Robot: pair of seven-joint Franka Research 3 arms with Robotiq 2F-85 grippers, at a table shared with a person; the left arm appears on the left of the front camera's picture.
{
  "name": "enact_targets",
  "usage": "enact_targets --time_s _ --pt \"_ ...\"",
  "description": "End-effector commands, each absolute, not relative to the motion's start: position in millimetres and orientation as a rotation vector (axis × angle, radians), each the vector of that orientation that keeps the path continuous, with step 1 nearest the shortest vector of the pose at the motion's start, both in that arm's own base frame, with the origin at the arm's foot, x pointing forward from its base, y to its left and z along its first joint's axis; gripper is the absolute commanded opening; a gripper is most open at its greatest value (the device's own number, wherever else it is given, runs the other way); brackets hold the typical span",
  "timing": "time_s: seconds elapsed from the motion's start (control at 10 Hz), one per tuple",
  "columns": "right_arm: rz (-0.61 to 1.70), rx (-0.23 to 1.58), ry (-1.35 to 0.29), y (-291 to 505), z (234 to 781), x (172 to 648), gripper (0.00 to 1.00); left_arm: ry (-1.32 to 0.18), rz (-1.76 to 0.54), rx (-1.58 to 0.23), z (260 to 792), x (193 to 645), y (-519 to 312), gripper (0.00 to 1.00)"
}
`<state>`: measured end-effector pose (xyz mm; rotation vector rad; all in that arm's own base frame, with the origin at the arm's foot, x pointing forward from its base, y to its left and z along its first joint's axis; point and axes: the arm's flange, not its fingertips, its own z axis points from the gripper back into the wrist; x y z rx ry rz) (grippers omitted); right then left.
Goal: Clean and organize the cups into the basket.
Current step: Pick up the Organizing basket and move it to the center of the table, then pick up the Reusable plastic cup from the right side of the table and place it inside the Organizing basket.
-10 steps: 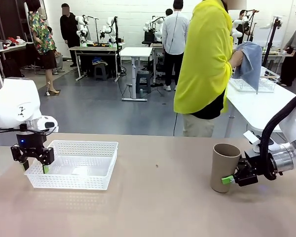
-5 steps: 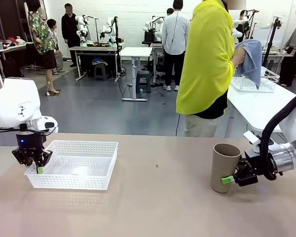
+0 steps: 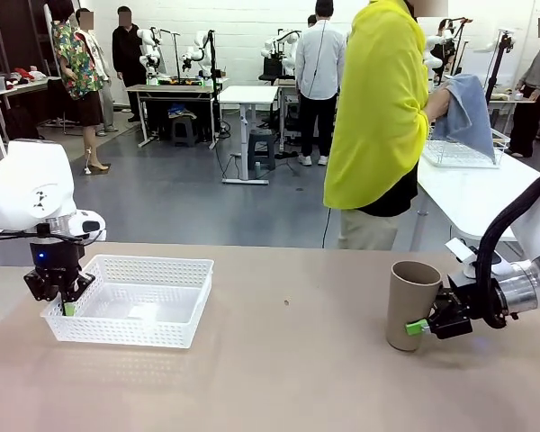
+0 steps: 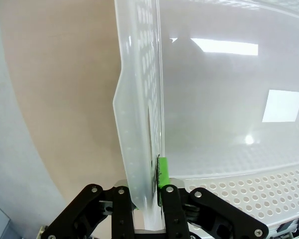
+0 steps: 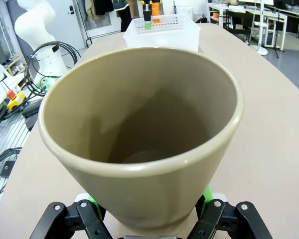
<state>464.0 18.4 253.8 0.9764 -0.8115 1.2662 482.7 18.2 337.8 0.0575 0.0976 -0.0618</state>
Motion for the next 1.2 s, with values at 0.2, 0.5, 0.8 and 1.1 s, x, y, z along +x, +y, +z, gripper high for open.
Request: enact_targets --time_s 0.2,0.5,0.8,1.1 --pt "1.252 0.907 -0.841 -31 333 384 0.0 0.087 -0.047 0.069 348 495 -20 0.03" --pt "1.131 0.773 -0.958 -89 418 325 0.0 0.088 -0.052 0.071 352 515 -83 0.03" --pt "1.077 0.717 -0.928 -112 482 310 0.0 0.097 0.009 0.052 343 528 -142 0.03" --pt "1.037 0.717 -0.933 -120 519 324 0.0 0.089 0.044 0.059 336 521 -189 0.03"
